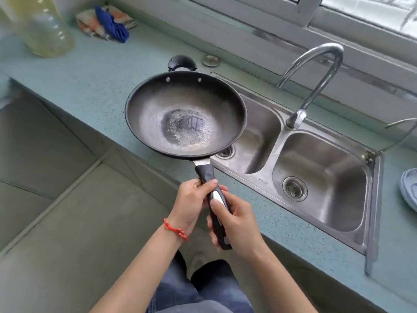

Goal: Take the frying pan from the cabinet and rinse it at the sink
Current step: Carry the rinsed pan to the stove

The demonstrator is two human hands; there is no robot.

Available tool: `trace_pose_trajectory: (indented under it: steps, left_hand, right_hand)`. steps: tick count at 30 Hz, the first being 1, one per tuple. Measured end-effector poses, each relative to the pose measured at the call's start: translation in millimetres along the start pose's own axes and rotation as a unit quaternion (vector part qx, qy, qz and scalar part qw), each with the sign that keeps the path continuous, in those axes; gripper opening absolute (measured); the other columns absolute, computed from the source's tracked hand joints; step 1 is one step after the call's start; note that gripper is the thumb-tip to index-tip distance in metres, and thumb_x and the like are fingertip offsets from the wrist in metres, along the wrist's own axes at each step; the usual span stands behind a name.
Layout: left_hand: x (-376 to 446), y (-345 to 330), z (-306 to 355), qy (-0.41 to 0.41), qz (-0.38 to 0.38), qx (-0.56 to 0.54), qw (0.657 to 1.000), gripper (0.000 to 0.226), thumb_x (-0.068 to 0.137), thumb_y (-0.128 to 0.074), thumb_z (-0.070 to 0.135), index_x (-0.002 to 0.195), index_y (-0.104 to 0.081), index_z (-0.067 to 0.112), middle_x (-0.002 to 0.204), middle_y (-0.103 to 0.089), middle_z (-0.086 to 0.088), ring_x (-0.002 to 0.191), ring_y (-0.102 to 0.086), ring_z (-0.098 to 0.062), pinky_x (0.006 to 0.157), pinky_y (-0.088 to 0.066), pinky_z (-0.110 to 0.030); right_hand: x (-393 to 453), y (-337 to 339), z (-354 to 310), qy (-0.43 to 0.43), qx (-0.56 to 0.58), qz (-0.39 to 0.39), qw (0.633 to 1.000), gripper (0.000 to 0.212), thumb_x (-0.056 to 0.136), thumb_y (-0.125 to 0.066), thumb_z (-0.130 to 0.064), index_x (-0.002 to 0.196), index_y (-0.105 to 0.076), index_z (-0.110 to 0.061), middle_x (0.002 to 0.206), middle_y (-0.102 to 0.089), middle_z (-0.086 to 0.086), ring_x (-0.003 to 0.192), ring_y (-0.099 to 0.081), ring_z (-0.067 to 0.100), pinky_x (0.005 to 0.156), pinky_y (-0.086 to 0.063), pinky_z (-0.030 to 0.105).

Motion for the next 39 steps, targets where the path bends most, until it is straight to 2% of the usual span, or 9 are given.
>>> trace_pose_trajectory:
  steps: [2,6,11,18,22,27,31,35,39]
  left_hand:
    - [-9.4,8.6,1.9,-0.011,0.021,-0.017,1.0,0.024,0.086,-0.053,0.007,0.084,-0.062,-0.015,0.06,-0.07,-0.006,0.057,-0.066,-0.018,0.055,-0.053,-0.023]
    - [-28.4,31.6,7.4,-0.033,0.065,-0.045,0.996,0.019,0.086,-0.053,0.007,0.079,-0.063,-0.009,0.061,-0.07,-0.006,0.059,-0.065,-0.018,0.059,-0.054,-0.024]
    - [-58.5,75.7,15.5,-0.063,0.125,-0.082,0.987,0.019,0.085,-0.053,0.005,0.074,-0.063,-0.006,0.062,-0.07,-0.007,0.059,-0.066,-0.019,0.058,-0.055,-0.025]
    - [-111.5,167.4,23.6,-0.098,0.197,-0.111,0.969,0.019,0.086,-0.052,0.005,0.073,-0.063,-0.004,0.062,-0.071,-0.005,0.06,-0.067,-0.018,0.06,-0.056,-0.026]
    - [-151.8,230.6,29.3,-0.109,0.229,-0.128,0.959,0.02,0.086,-0.052,0.006,0.07,-0.064,0.0,0.063,-0.071,-0.004,0.063,-0.066,-0.019,0.064,-0.055,-0.027]
    - [-201.6,309.8,38.0,-0.129,0.279,-0.146,0.94,0.02,0.086,-0.051,0.004,0.073,-0.063,-0.004,0.062,-0.071,-0.005,0.06,-0.066,-0.016,0.059,-0.054,-0.023]
    - [-235.5,357.3,45.4,-0.143,0.312,-0.169,0.924,0.02,0.086,-0.05,0.003,0.073,-0.063,-0.004,0.06,-0.071,-0.004,0.057,-0.066,-0.014,0.056,-0.053,-0.02]
    - [-262.3,402.4,56.5,-0.16,0.356,-0.199,0.899,0.019,0.086,-0.051,0.001,0.071,-0.062,-0.004,0.06,-0.07,-0.005,0.055,-0.065,-0.013,0.054,-0.051,-0.02]
    - [-273.5,445.1,68.6,-0.17,0.389,-0.23,0.876,0.018,0.086,-0.05,0.0,0.072,-0.06,-0.006,0.058,-0.069,-0.005,0.053,-0.065,-0.013,0.052,-0.051,-0.02]
  right_hand:
    - [-1.9,-8.4,-2.0,0.007,-0.016,-0.028,0.999,0.019,0.096,-0.043,-0.011,0.088,-0.046,0.006,0.056,-0.05,0.013,0.031,-0.045,0.02,0.031,-0.037,0.021]
    - [-4.8,-31.7,-2.7,0.018,-0.053,-0.075,0.996,0.019,0.095,-0.044,-0.014,0.077,-0.049,-0.012,0.056,-0.051,0.012,0.033,-0.045,0.022,0.033,-0.035,0.021]
    - [-9.8,-77.8,-3.1,0.027,-0.081,-0.139,0.987,0.024,0.093,-0.043,-0.015,0.071,-0.05,-0.019,0.055,-0.052,0.012,0.033,-0.045,0.023,0.034,-0.034,0.021]
    - [-23.3,-174.6,6.5,0.026,-0.129,-0.215,0.968,0.021,0.094,-0.041,-0.01,0.074,-0.045,-0.007,0.055,-0.05,0.016,0.032,-0.044,0.022,0.035,-0.033,0.02]
    - [-36.9,-244.5,15.9,0.018,-0.147,-0.248,0.957,0.022,0.093,-0.041,-0.008,0.071,-0.042,-0.008,0.055,-0.049,0.018,0.034,-0.044,0.022,0.035,-0.033,0.02]
    - [-50.7,-332.9,31.5,0.013,-0.158,-0.301,0.94,0.028,0.092,-0.04,-0.007,0.066,-0.041,-0.015,0.054,-0.048,0.015,0.036,-0.043,0.022,0.035,-0.032,0.018]
    - [-58.8,-390.4,38.4,0.018,-0.18,-0.344,0.921,0.025,0.092,-0.04,-0.007,0.067,-0.042,-0.012,0.053,-0.051,0.016,0.038,-0.043,0.024,0.036,-0.032,0.02]
    - [-59.3,-444.6,40.7,0.015,-0.202,-0.394,0.897,0.027,0.092,-0.04,-0.007,0.066,-0.042,-0.013,0.048,-0.051,0.009,0.033,-0.042,0.022,0.036,-0.032,0.02]
    - [-47.8,-492.7,41.9,0.005,-0.218,-0.434,0.874,0.022,0.093,-0.041,-0.008,0.071,-0.042,-0.008,0.052,-0.05,0.011,0.032,-0.044,0.019,0.036,-0.033,0.02]
Point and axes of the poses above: each hand's wrist, its own x-axis towards the middle knuckle, its own y-axis out of the back of the hand, z = x × y, the point moved 7 cm from there along x, towards the middle knuckle
